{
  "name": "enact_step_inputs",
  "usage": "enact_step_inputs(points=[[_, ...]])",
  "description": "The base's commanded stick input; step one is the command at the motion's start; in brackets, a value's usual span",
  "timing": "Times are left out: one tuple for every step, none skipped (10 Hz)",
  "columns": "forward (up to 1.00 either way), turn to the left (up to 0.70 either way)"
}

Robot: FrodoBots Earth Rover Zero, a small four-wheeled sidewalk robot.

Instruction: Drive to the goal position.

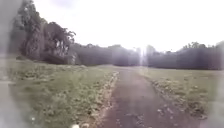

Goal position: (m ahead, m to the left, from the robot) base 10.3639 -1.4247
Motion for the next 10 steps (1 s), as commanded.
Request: enact_step_inputs(points=[[0.85,-0.34],[0.85,-0.34],[0.85,-0.34],[0.85,-0.34],[0.85,-0.34],[0.85,-0.34],[0.85,-0.34],[0.85,-0.22],[0.85,0.00],[0.85,0.00]])
